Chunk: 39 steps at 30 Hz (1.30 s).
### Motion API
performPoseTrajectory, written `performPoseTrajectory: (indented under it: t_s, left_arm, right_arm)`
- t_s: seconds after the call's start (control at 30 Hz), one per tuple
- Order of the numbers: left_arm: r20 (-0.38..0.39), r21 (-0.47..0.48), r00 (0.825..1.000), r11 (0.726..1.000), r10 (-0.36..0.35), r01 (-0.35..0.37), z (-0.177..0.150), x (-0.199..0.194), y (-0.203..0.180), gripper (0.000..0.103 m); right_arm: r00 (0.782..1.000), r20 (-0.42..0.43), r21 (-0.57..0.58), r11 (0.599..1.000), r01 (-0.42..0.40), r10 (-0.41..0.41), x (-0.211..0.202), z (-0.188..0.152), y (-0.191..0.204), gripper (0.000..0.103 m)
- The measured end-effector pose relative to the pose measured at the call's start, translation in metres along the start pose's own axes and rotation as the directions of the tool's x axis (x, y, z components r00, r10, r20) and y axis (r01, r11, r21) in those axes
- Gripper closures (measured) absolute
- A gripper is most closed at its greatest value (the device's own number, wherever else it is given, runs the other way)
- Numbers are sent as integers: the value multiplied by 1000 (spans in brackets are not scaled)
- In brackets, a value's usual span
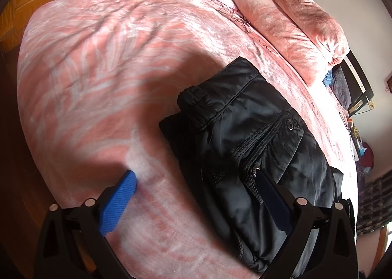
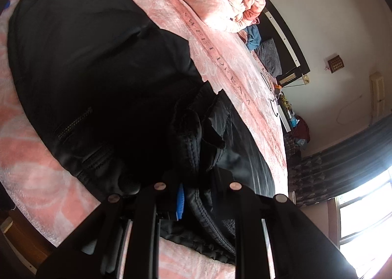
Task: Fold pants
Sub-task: 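Lower the held pants edge with the right tool onto the folded stack, then grasp the folded edge of the black pants with the right tool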
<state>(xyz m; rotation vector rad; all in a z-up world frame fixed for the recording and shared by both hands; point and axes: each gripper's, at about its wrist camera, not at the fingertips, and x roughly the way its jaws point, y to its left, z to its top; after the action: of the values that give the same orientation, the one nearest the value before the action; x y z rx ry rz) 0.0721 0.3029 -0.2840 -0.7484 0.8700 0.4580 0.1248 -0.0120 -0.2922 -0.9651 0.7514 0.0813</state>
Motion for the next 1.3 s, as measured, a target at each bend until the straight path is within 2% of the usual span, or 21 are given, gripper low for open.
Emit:
performPoseTrajectory:
  t_s: [0.07,0.1,0.2,0.23,0.27,0.3,0.37,0.4,0.47,0.57,0.6,0.67,0.7,0.73,0.77,0.83,0.87,0.93,1.13,1.23,1.3]
  left_arm:
    - [-2,3,1000,1000,-1,1,1,1,0,5]
    - [-3,4,1000,1000,-2,2,1,1,0,5]
    - [-5,5,1000,1000,-5,5,2,2,0,5]
    - [-4,4,1000,1000,-4,4,2,2,0,5]
    - [-3,4,1000,1000,-7,7,1,1,0,5]
    - [-2,3,1000,1000,-10,10,1,1,0,5]
    - [-2,0,1000,1000,-16,16,1,1,1,5]
    - [-1,-2,1000,1000,-19,19,1,1,1,5]
    - [1,-4,1000,1000,-26,26,0,0,2,5]
    - [1,-6,999,999,-37,37,0,-1,4,5]
    - [0,-7,999,999,-41,41,0,-1,4,5]
    - [0,-11,999,999,-49,49,-1,-2,5,5]
    - [-1,-14,999,998,-53,53,0,-2,6,5]
    - [-1,-16,998,998,-57,57,0,-2,7,5]
    - [-2,-15,998,998,-59,59,1,-2,7,5]
    - [-3,-16,998,998,-64,64,1,-2,8,5]
    - [-3,-18,998,998,-66,66,1,-1,8,5]
    - [-3,-19,998,997,-69,68,2,-1,8,5]
    - [-5,-24,997,997,-78,77,3,0,9,5]
    - [-5,-22,997,997,-75,75,2,-1,9,5]
    - [-6,-19,998,997,-70,70,3,0,9,5]
  right_arm:
    - [1000,-6,-7,1000,-29,29,4,-1,7,80]
    - [999,-5,-2,999,-51,51,4,-2,8,68]
    - [993,-3,21,993,-114,114,0,1,0,57]
    - [986,6,47,985,-167,167,-4,2,-9,40]
    - [973,19,84,970,-229,228,-12,5,-19,29]
    - [954,42,131,945,-299,297,-19,8,-33,21]
    - [914,73,235,884,-404,399,-28,13,-61,21]
    - [898,84,299,848,-437,432,-28,14,-76,21]
    - [887,75,436,785,-441,456,-17,18,-105,21]
    - [844,19,590,676,-442,536,21,23,-128,23]
    - [831,4,615,654,-440,556,33,25,-130,24]
    - [818,-54,644,646,-410,573,54,29,-130,27]
    - [807,-76,655,640,-402,585,61,30,-128,34]
    - [797,-100,672,631,-387,596,67,27,-125,50]
    - [775,-99,695,600,-396,625,73,23,-125,55]
    - [747,-101,709,574,-410,658,77,20,-122,80]
    - [745,-95,710,570,-413,660,76,20,-121,81]
    - [746,-74,709,561,-427,662,67,22,-119,93]
    - [775,-5,696,559,-451,632,38,24,-131,97]
    - [747,-18,685,552,-475,665,48,22,-118,97]
    - [729,-55,669,567,-480,682,57,20,-106,97]
